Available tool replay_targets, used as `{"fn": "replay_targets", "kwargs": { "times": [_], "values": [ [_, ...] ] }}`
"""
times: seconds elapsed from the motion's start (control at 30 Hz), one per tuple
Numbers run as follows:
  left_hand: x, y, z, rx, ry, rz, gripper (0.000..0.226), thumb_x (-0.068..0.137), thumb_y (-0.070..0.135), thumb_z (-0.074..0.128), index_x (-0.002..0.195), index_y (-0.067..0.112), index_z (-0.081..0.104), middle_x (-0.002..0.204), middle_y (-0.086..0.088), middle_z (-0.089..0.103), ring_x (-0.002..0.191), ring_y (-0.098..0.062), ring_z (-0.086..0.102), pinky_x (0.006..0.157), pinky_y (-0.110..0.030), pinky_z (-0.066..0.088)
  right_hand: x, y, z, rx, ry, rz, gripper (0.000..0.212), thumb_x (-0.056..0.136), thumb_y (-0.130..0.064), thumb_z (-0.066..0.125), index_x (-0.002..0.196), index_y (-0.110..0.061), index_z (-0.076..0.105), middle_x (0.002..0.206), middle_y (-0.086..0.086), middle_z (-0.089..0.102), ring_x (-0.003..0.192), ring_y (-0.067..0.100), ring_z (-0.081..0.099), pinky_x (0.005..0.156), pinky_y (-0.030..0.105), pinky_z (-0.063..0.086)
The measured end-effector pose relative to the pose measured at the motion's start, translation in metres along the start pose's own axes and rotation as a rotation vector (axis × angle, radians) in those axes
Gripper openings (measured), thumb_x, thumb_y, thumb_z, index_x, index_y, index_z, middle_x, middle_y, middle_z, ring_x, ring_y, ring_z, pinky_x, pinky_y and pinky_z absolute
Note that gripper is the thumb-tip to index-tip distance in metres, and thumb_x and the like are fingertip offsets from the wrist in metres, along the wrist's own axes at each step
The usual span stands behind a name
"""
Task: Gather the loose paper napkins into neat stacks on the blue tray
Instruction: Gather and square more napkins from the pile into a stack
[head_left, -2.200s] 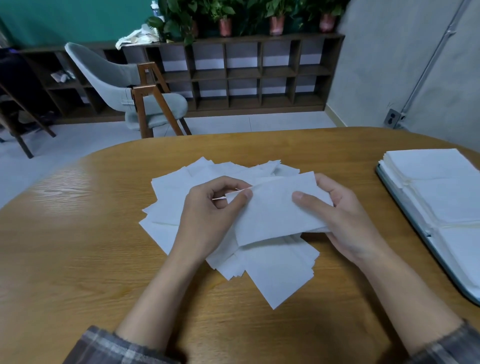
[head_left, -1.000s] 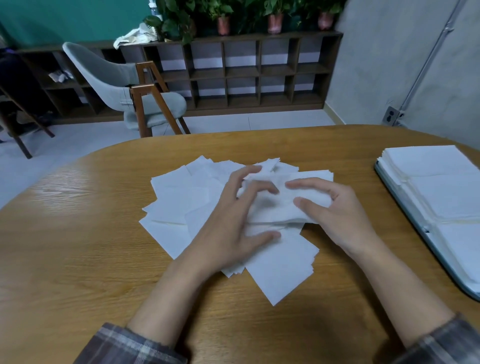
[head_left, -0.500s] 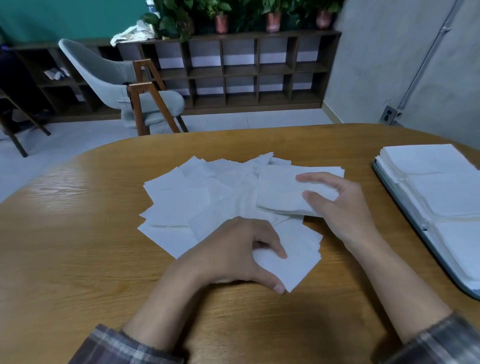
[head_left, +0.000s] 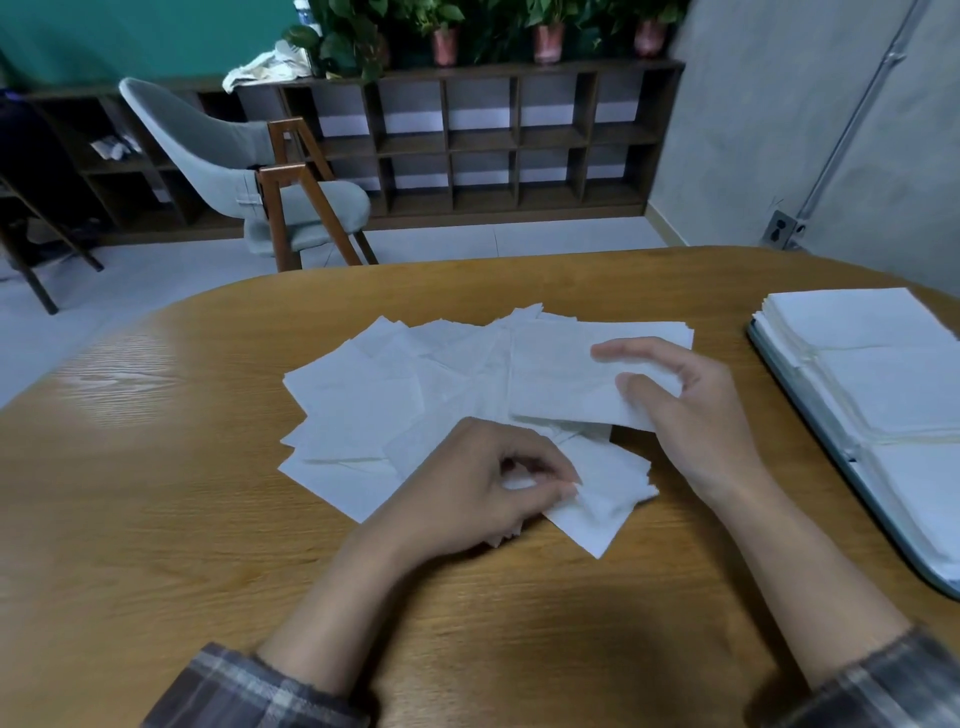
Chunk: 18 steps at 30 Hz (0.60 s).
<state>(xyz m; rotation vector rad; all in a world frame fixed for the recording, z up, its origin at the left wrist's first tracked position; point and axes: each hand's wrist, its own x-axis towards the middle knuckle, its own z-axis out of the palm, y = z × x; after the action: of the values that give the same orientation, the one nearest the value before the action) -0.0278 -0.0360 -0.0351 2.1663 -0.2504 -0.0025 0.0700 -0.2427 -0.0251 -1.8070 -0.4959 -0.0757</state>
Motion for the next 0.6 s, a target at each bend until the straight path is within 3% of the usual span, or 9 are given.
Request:
{"fn": "replay_targets", "kwargs": {
  "times": [0.13,0.3,0.4,0.47,0.6],
  "values": [
    [0.0025,0.0008,-0.0051,-0.148,0.212,-0.022,0.005,0.094,0.022,0.079,0.095,0.024,0.083,0.090,0.010,0.079,0.089,-0.010,0.073,0.082,-0.026,0.055,-0.0008,-0.0022,-0.0017,0.019,-0.073,-0.060,0.034,0.099,0.002,0.058,0.106,-0.022,0.080,0.113,-0.022,0.076,0.116,-0.008,0.063,0.091,0.002,0.040],
    [0.0059,0.0028,-0.0079,-0.332,0.406,-0.067,0.004,0.093,0.017,0.080,0.092,0.020,0.083,0.084,-0.003,0.077,0.071,-0.010,0.059,0.068,-0.020,0.048,-0.0059,-0.0075,-0.0030,0.094,-0.267,-0.107,0.024,0.091,-0.031,0.071,0.111,-0.022,0.079,0.114,-0.010,0.078,0.112,0.008,0.070,0.089,0.017,0.049],
    [0.0060,0.0055,-0.0065,-0.333,0.384,-0.065,0.005,0.093,0.018,0.080,0.096,0.021,0.084,0.091,-0.001,0.080,0.079,-0.015,0.065,0.072,-0.021,0.052,-0.0078,-0.0071,0.0023,0.064,-0.226,-0.062,0.015,0.086,-0.025,0.085,0.100,-0.025,0.080,0.101,-0.013,0.078,0.096,0.004,0.071,0.080,0.018,0.048],
    [0.0052,0.0078,-0.0056,-0.336,0.329,-0.068,0.008,0.092,0.022,0.082,0.100,0.023,0.083,0.094,-0.001,0.080,0.087,-0.022,0.071,0.079,-0.029,0.055,-0.0069,-0.0070,0.0029,0.088,-0.165,-0.038,0.008,0.088,-0.016,0.084,0.092,-0.022,0.080,0.093,-0.010,0.078,0.086,0.001,0.070,0.075,0.015,0.048],
    [0.0031,0.0056,-0.0051,-0.185,0.249,-0.089,0.016,0.087,0.029,0.087,0.101,0.031,0.081,0.096,0.012,0.078,0.088,-0.008,0.069,0.079,-0.028,0.054,-0.0049,-0.0094,0.0015,0.160,-0.090,-0.014,0.004,0.088,-0.020,0.081,0.089,-0.016,0.079,0.086,-0.005,0.077,0.076,0.003,0.068,0.065,0.013,0.049]
  ]
}}
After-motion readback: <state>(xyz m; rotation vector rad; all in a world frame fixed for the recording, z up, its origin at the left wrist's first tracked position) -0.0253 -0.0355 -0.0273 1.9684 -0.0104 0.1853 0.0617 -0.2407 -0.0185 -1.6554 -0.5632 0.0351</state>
